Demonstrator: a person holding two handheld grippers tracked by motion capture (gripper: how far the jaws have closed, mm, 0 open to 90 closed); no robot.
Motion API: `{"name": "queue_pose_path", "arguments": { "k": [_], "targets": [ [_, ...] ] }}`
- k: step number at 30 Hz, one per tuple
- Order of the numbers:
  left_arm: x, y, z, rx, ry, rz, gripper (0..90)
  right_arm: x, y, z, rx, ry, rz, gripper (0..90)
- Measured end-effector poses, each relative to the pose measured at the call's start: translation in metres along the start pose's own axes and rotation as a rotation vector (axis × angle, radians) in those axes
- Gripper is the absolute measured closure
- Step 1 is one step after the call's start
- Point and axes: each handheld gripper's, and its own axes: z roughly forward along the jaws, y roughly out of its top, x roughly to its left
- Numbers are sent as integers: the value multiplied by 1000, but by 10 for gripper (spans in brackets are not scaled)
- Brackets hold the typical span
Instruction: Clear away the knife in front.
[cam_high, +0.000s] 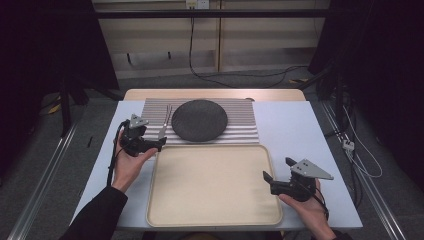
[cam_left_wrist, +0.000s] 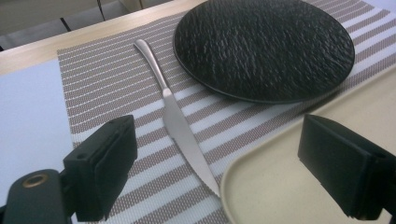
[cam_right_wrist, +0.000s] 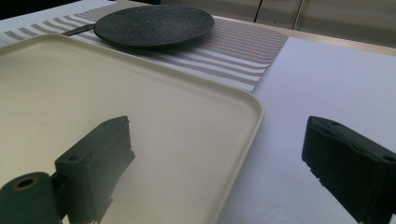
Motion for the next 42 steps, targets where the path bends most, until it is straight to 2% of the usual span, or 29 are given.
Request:
{"name": "queue_pose_path", "arguments": {
  "k": [9,12,14,23,24,26,31,34,35,41,42],
  "targets": [
    [17,16,18,14,9,-42,117,0,0,1,0,3,2,82],
    [23,22,27,28,21,-47,130,0,0,3,4,8,1,82],
    [29,26,34,33,27,-66,135,0,0,3,5,11,6,82],
    [49,40,73,127,48,-96,169,-1,0,9,19,24,3,81],
    [50,41,77,132,50,-101,209,-1,-1,10,22,24,5,80],
    [52,42,83,135,62,-105,221,-2,-1,10,21,26,8,79],
    [54,45,98,152,58,-115,341,-2,-1,8,18,28,7,80],
    [55,46,108,164,57,-118,375,-1,-1,8,19,29,9,80],
    [55,46,111,178,58,-116,431,-1,-1,9,19,28,7,80],
    [59,45,128,221,58,-149,516,-1,-1,9,21,27,8,80],
    [59,44,130,224,56,-148,565,-1,-1,8,20,26,8,80]
  ]
}}
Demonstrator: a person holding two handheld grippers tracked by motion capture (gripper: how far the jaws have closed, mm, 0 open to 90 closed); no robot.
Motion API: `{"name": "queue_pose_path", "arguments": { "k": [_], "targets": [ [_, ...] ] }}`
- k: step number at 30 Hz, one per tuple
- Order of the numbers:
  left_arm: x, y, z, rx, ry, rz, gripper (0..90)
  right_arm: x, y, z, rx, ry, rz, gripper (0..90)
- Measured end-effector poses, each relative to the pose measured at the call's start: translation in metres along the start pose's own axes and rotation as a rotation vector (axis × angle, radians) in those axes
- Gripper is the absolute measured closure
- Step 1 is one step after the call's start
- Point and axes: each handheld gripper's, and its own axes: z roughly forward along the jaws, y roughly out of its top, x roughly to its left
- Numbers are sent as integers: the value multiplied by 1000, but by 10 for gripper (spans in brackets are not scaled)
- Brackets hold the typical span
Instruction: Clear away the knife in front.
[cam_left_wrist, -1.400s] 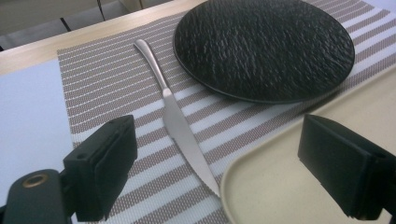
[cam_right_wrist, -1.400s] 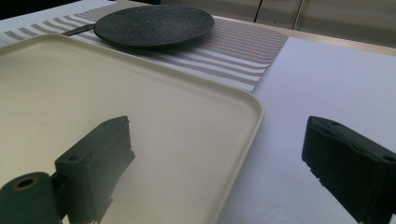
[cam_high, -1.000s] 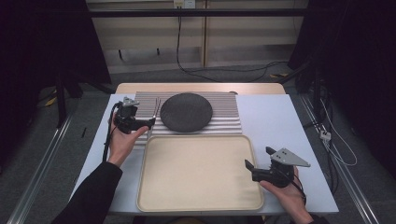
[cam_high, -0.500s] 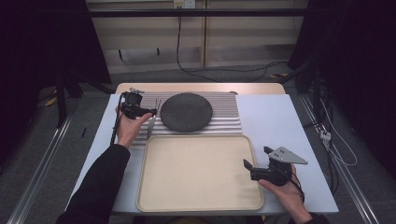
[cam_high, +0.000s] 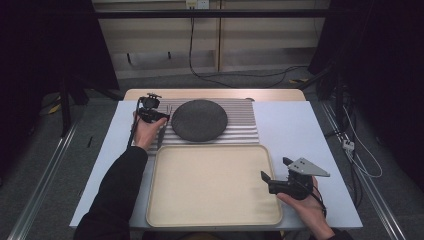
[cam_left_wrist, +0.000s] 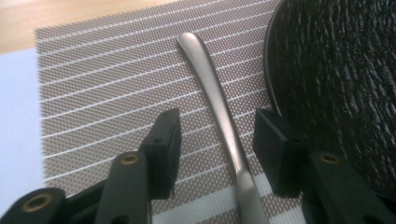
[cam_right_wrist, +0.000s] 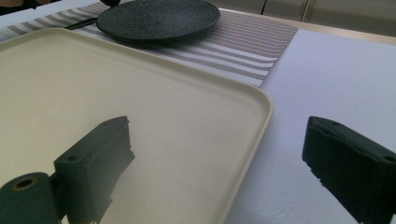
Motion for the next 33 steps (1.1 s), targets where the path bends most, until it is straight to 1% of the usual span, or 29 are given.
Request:
{"name": "queue_pose_path", "arguments": {
  "k": [1,3,6,10,11,12,13,14,15,16,18,21,22,24,26,28,33],
  "targets": [
    [-1,-1,2,2,3,-3,565,0,0,0,0,0,0,80],
    [-2,-1,6,17,0,5,607,0,0,0,0,-1,1,80],
    [-2,-1,8,19,-11,-3,671,0,0,0,0,0,0,80],
    [-3,3,12,29,1,-1,686,1,0,0,0,2,0,80],
    [-4,4,13,30,3,-8,699,1,0,0,0,2,-1,80],
    [-4,5,13,41,6,5,699,1,0,0,0,2,-1,80],
    [-5,6,13,49,10,-4,703,1,0,0,0,1,-2,80],
    [-5,7,13,56,10,-15,722,1,0,0,0,2,-3,80],
    [-6,7,13,56,7,-14,722,1,0,0,0,2,-3,80],
    [-6,7,13,58,2,-9,757,1,0,0,0,3,-2,80],
    [-6,7,13,61,1,-18,759,1,0,0,0,3,-2,80],
    [-4,9,13,77,-17,-33,766,1,0,0,0,2,-3,80],
    [-3,10,13,89,-16,-26,771,1,0,0,0,2,-4,80],
    [-3,11,12,96,-15,-20,784,1,0,-1,0,1,-4,80],
    [-2,11,12,105,-22,-25,794,1,0,-1,1,1,-3,80],
    [-2,11,11,113,-19,-11,796,1,0,-1,1,2,-1,80],
    [-3,12,12,115,-20,-12,794,1,0,0,2,1,-2,80]
  ]
}}
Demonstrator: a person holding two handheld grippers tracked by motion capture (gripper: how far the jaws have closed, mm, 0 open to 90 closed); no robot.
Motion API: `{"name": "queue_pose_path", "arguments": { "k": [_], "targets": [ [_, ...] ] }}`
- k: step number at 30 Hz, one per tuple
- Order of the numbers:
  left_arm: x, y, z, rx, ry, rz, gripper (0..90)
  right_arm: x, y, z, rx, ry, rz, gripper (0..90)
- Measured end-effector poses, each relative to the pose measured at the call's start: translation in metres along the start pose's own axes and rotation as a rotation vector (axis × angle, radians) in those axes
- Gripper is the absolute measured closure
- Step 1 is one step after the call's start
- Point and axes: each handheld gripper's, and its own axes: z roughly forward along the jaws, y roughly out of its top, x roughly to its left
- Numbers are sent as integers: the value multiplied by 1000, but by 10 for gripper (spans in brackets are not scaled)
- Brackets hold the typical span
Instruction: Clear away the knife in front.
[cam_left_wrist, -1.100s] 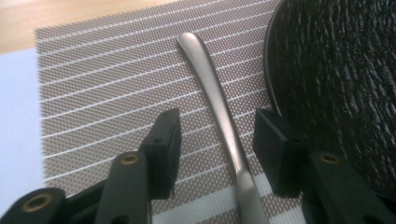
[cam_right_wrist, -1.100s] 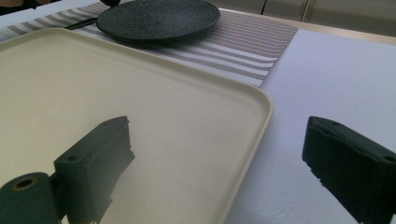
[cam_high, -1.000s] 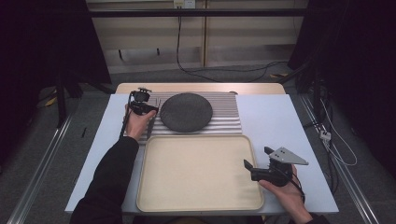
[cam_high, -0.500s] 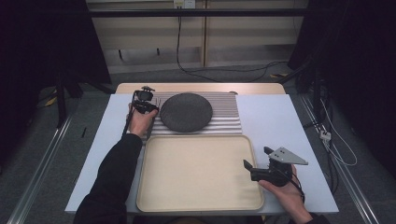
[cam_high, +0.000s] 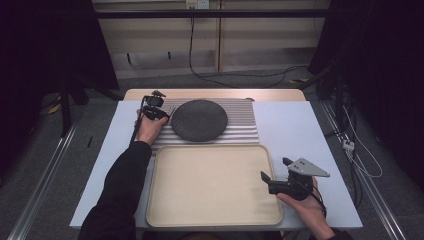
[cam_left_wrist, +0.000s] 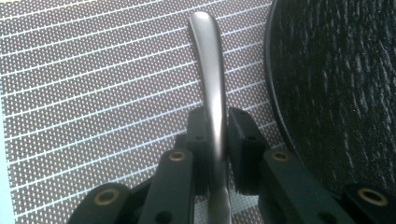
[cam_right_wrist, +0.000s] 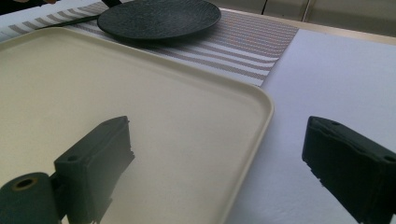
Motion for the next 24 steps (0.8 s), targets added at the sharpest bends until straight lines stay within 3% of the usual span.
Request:
{"name": "queue_pose_path", "arguments": {
  "k": [24],
  "targets": [
    [1,1,-2,24,7,19,798,1,1,0,-2,-2,-5,82]
  ]
}}
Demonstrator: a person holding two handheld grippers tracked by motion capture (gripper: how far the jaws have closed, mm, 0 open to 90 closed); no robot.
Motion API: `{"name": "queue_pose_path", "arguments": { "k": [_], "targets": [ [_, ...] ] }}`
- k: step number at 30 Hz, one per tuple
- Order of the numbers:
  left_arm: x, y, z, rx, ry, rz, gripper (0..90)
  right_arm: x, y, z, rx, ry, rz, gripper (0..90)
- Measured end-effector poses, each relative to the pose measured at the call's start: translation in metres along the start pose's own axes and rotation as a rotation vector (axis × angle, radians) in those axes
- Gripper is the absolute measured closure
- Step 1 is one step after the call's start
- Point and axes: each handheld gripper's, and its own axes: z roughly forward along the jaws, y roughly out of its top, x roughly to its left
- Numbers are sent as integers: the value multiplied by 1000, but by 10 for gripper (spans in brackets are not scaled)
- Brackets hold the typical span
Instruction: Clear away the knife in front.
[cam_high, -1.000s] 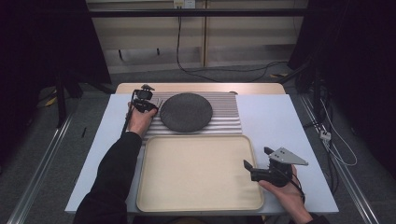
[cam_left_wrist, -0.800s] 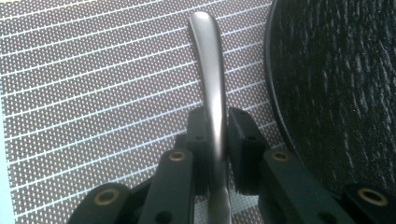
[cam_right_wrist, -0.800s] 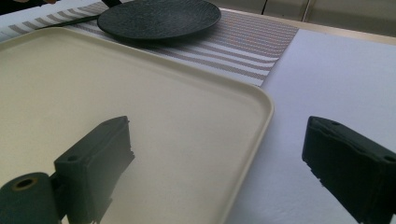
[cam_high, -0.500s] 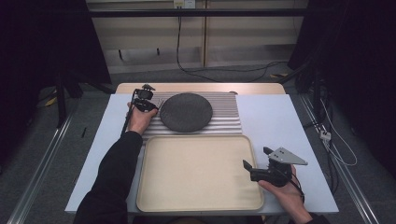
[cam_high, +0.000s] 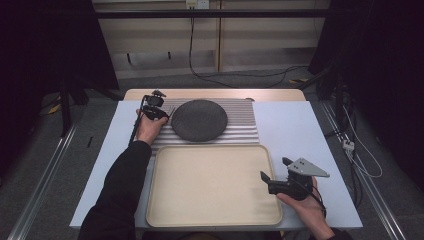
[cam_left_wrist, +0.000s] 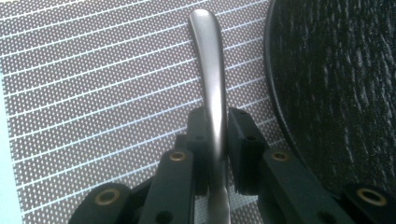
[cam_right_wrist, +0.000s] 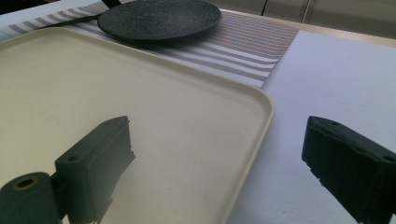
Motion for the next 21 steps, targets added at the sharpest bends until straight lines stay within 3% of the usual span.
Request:
{"name": "queue_pose_path", "arguments": {
  "k": [5,12,21],
  "targets": [
    [1,-1,-3,4,3,-12,798,0,0,0,0,0,-1,82],
    [2,0,-10,-4,-2,0,799,0,0,1,-1,1,1,82],
    [3,-3,-3,11,0,-5,795,0,0,1,2,3,2,82]
  ]
}}
